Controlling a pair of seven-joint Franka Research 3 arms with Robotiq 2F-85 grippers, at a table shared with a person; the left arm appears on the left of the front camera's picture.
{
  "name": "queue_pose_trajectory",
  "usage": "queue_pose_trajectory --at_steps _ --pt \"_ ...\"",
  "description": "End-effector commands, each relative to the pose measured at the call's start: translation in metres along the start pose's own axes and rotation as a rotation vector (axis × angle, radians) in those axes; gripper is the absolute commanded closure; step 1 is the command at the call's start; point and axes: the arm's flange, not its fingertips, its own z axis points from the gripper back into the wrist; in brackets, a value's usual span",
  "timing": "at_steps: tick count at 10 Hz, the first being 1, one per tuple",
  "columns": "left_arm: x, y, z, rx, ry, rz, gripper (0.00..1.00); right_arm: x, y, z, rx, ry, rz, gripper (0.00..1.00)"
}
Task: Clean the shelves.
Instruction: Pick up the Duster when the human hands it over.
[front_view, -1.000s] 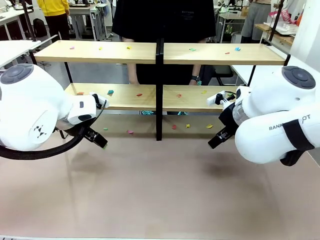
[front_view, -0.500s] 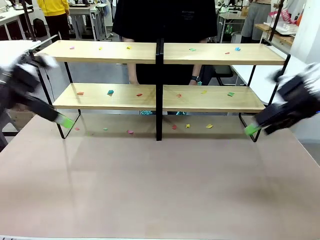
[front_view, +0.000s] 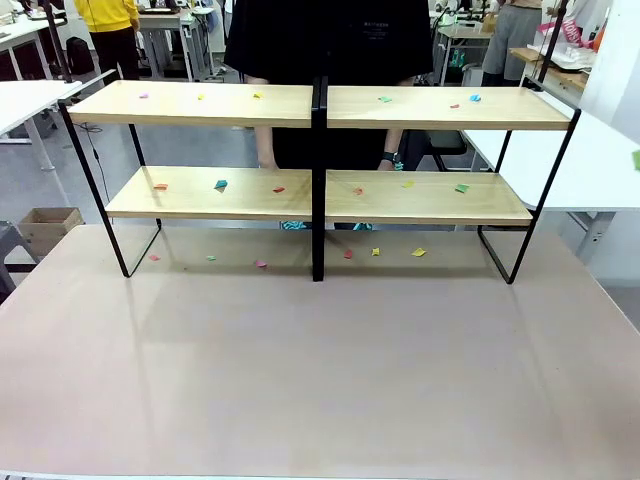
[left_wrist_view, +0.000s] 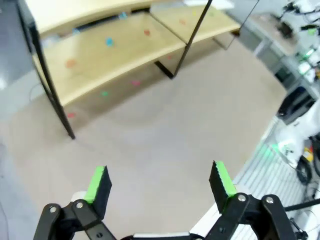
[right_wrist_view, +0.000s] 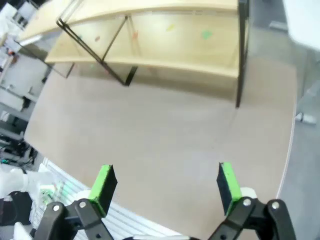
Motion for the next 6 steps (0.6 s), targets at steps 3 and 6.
queue_pose_trajectory --at_steps 3,6 --pt "0.003 -0.043 -0.007 0.108 -0.105 -0.178 0.00 0.017 0.004 0.011 -0.052 -0.125 0.060 0.00" --pt "0.011 -0.049 -0.015 0.104 -0.115 -0.193 0.00 0.026 0.009 0.011 -0.016 -0.155 0.114 0.00"
